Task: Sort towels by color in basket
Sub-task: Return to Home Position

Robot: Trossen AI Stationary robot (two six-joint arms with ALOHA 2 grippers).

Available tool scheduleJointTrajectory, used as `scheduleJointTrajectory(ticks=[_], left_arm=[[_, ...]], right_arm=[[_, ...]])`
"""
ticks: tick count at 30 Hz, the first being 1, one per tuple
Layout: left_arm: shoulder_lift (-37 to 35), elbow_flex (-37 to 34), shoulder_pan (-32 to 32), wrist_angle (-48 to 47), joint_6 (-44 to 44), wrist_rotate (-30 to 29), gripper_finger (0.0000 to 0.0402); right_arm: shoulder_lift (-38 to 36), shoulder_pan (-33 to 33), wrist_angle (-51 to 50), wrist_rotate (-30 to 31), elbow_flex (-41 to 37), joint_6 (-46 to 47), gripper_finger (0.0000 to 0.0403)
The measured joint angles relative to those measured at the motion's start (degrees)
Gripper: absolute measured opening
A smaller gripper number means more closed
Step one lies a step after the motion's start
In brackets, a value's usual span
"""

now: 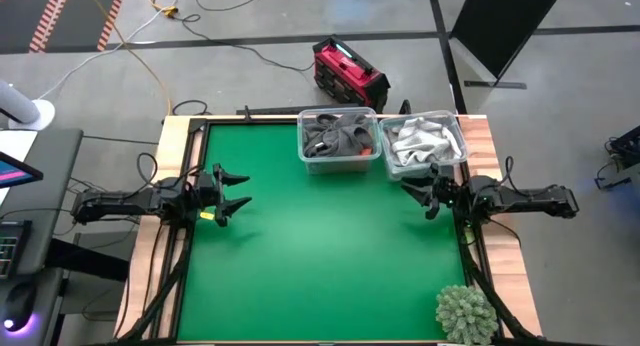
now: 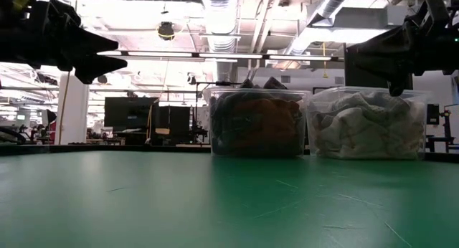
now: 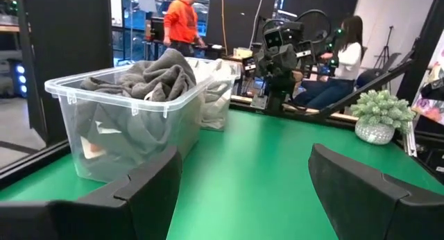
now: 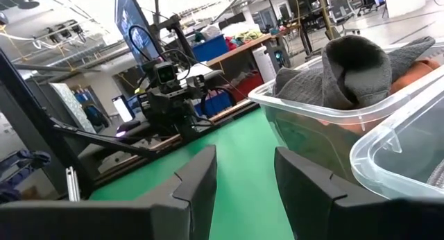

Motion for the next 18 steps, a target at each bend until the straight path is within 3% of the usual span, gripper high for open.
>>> scheduleJointTrajectory(ticks=[18], left_arm=[[0.0, -0.1, 0.0, 0.0, -0.4, 0.2, 0.0302]], right_arm=[[0.0, 0.0, -0.3, 0.0, 0.0, -0.1, 0.0173]])
